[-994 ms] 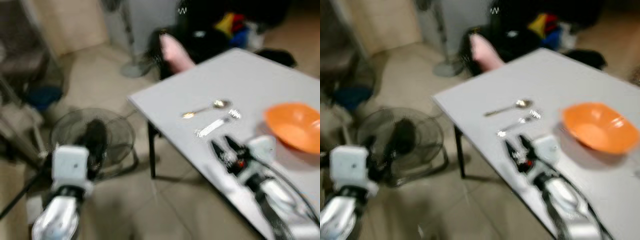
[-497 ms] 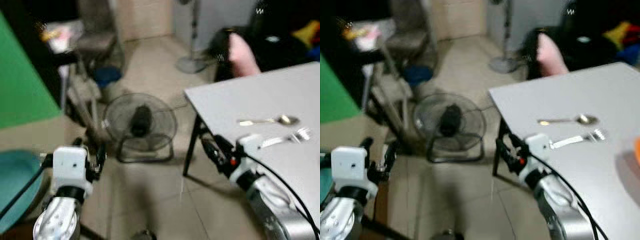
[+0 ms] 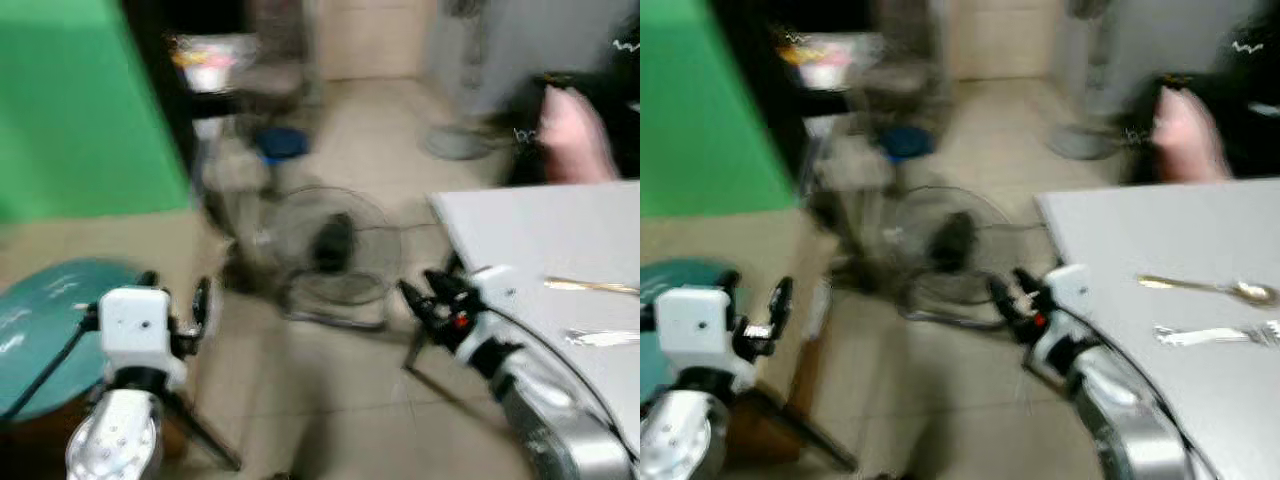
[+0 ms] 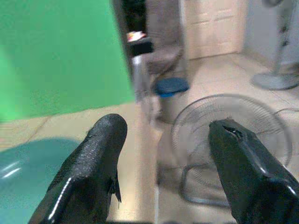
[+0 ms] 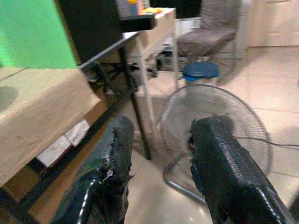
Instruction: Setting the table
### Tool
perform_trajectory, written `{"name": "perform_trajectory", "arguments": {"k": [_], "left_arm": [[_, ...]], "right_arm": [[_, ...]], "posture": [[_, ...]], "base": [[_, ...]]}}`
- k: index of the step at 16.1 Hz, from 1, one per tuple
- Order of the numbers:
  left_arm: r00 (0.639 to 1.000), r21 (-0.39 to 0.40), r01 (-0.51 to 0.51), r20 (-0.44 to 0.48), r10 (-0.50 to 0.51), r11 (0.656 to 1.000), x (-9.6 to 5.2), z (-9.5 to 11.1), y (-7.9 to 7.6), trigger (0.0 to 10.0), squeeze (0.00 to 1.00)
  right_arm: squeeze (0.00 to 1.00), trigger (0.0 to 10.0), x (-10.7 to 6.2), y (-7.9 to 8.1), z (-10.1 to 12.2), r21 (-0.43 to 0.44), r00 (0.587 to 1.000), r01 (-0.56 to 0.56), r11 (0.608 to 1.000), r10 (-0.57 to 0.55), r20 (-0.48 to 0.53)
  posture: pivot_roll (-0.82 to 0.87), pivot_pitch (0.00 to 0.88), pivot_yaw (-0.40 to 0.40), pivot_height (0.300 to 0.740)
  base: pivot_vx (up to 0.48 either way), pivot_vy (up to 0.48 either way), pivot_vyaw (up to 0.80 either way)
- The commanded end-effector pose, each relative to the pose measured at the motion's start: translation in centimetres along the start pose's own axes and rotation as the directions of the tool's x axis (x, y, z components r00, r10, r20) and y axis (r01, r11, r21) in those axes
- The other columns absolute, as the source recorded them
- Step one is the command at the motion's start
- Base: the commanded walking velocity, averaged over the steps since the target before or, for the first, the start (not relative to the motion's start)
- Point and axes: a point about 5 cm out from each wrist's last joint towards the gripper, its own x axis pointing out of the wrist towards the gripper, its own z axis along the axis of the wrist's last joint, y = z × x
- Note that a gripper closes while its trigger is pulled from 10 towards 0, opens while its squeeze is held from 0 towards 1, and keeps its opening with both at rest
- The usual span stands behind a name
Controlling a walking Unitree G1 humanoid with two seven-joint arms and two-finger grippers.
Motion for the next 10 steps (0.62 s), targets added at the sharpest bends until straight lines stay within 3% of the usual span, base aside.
{"name": "perform_trajectory", "arguments": {"k": [1, 10], "left_arm": [[1.0, 0.013, -0.009, -0.001, 0.009, 1.0, -0.05, 0.16, 0.34, 10.0, 0.0], [1.0, 0.017, 0.001, -0.014, -0.001, 1.0, 0.26, -0.01, 0.3, 10.0, 0.0]], "right_arm": [[0.0, 10.0, 0.29, 0.33, -0.07, 0.044, 1.0, -0.013, 0.999, 0.013, -0.004], [0.0, 10.0, 0.66, 0.34, -0.06, 0.116, 1.0, -0.009, 0.993, 0.011, -0.011]], "posture": [[-0.05, 0.013, 0.056, 0.74], [-0.05, 0.012, 0.051, 0.74]], "base": [[0.0, 0.281, 0.0], [0.0, 0.279, 0.0]]}}
